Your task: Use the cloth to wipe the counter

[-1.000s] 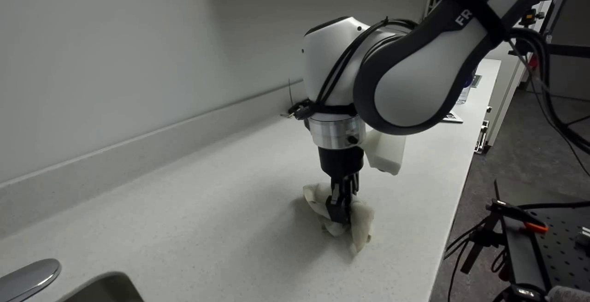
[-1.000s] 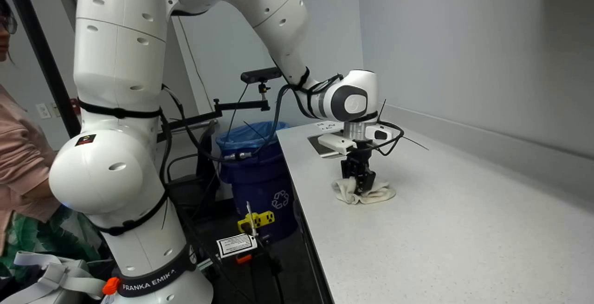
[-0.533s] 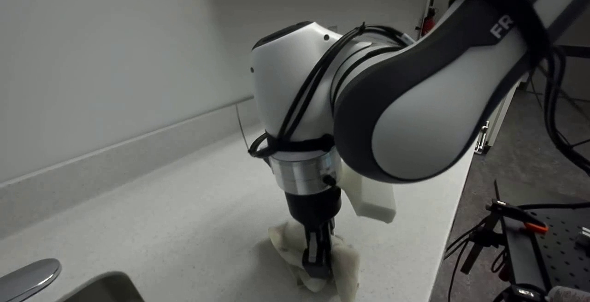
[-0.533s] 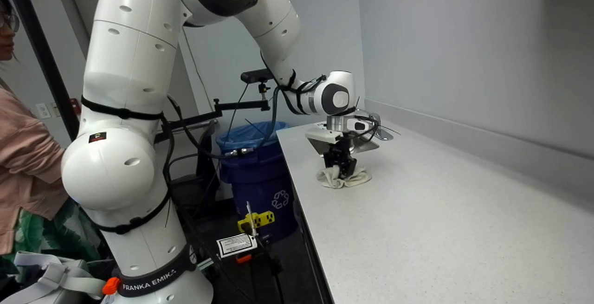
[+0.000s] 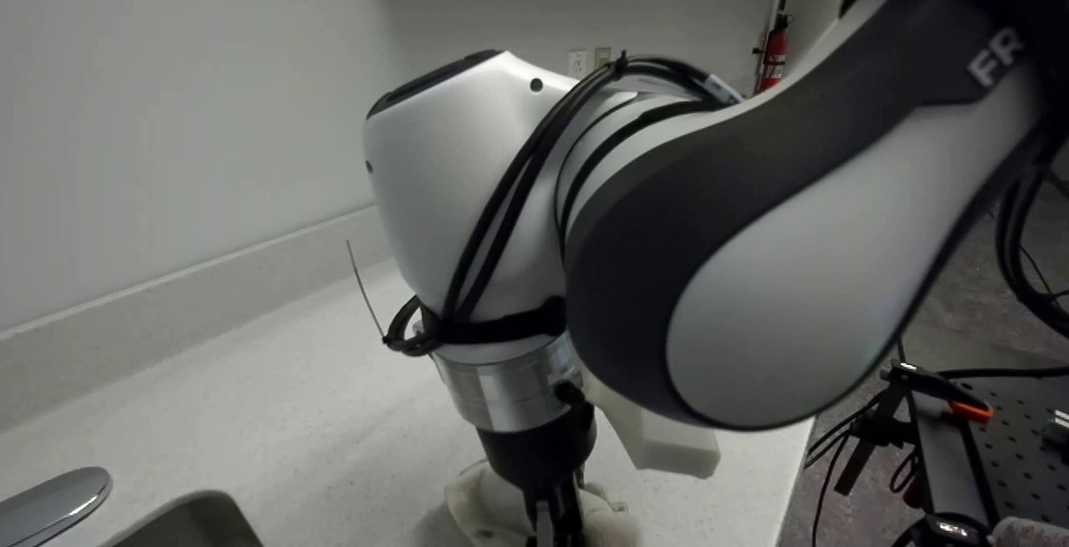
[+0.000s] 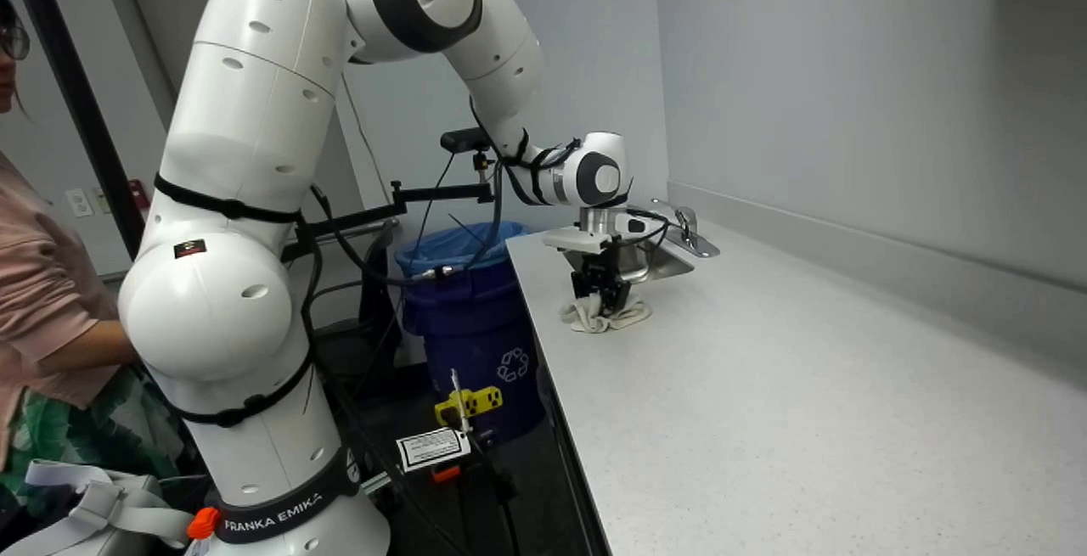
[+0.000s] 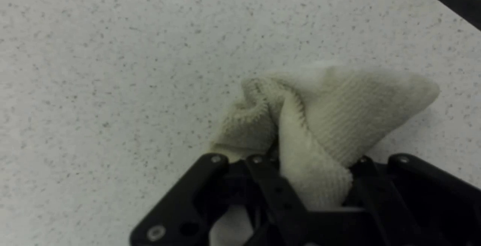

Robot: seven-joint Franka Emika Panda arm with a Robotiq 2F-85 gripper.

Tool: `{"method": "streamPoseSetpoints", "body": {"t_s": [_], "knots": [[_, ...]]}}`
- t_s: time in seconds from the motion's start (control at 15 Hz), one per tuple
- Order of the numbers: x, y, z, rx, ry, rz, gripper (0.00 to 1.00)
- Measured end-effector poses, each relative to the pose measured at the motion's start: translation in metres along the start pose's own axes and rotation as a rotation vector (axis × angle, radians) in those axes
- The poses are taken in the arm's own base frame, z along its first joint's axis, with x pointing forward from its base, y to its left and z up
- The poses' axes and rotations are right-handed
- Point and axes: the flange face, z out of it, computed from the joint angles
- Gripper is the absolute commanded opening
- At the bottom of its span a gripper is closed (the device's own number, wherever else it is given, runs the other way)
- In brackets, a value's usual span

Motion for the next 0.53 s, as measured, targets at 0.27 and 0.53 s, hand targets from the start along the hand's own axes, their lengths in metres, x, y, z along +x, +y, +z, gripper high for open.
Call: {"method": "streamPoseSetpoints", "body": {"t_s": [0.27,0.53], "knots": [[0.002,0.058,-0.001,-0.013,0.0,0.096,0.04],[-0.008,0.165,-0.002,-0.025,0.004,0.276,0.04]]}}
